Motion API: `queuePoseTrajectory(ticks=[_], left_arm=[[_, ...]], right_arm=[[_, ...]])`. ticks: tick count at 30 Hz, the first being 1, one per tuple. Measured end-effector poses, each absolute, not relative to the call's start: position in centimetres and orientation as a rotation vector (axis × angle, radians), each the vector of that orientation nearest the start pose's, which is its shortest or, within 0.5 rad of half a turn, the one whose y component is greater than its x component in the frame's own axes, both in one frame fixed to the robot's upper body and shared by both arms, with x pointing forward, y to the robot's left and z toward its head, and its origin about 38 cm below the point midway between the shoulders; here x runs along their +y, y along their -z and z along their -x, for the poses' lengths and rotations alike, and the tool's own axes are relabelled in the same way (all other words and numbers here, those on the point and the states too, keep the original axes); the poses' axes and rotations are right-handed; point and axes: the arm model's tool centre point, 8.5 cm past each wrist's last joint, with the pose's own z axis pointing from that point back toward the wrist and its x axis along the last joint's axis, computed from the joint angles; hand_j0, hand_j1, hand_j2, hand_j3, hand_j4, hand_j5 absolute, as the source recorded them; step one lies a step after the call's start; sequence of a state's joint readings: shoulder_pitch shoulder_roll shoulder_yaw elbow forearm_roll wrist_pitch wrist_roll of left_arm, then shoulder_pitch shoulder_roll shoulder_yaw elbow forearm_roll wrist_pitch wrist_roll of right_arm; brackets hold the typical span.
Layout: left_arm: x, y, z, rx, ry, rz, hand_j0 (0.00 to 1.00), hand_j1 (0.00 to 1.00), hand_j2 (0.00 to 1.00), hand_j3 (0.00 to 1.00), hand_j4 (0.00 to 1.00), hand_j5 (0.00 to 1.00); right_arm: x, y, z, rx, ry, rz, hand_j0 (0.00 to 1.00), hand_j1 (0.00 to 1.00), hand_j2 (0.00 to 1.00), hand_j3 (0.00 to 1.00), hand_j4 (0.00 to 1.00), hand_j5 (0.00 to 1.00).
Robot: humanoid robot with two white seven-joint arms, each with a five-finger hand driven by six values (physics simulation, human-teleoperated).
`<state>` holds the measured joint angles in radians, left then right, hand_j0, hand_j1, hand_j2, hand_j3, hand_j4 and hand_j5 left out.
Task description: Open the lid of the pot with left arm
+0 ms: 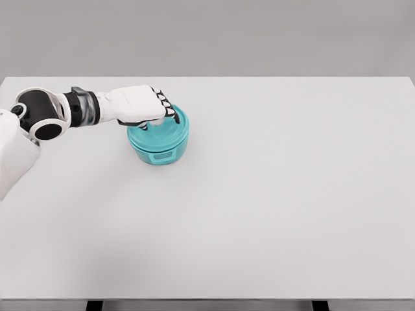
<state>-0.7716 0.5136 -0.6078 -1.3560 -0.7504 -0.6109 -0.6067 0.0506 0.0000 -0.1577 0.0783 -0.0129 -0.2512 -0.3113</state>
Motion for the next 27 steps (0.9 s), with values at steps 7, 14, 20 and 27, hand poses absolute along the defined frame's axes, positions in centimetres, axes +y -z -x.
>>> queuePoseTrajectory(ticks=[7,14,20,27], left_arm=[[20.3,-21.7,-47.8,1.754,-2.985,0.723,0.6,0.6,0.6,0.6,0.6,0.6],[20.7,-22.1,-47.8,1.783,-2.98,0.713,0.54,0.54,0.54,0.54,0.54,0.54],[21.1,-22.3,-47.8,1.804,-2.981,0.703,0.52,0.52,0.52,0.52,0.52,0.52],[24.1,-24.4,-47.8,1.915,-2.962,0.728,0.51,0.51,0.51,0.51,0.51,0.51]], right_arm=[[-29.6,25.1,3.9,-0.103,0.183,0.417,1.0,1.0,1.0,1.0,1.0,1.0],[-29.6,25.1,3.9,-0.103,0.183,0.417,1.0,1.0,1.0,1.0,1.0,1.0],[-29.6,25.1,3.9,-0.103,0.183,0.417,1.0,1.0,1.0,1.0,1.0,1.0],[-29.6,25.1,3.9,-0.103,0.183,0.417,1.0,1.0,1.0,1.0,1.0,1.0]])
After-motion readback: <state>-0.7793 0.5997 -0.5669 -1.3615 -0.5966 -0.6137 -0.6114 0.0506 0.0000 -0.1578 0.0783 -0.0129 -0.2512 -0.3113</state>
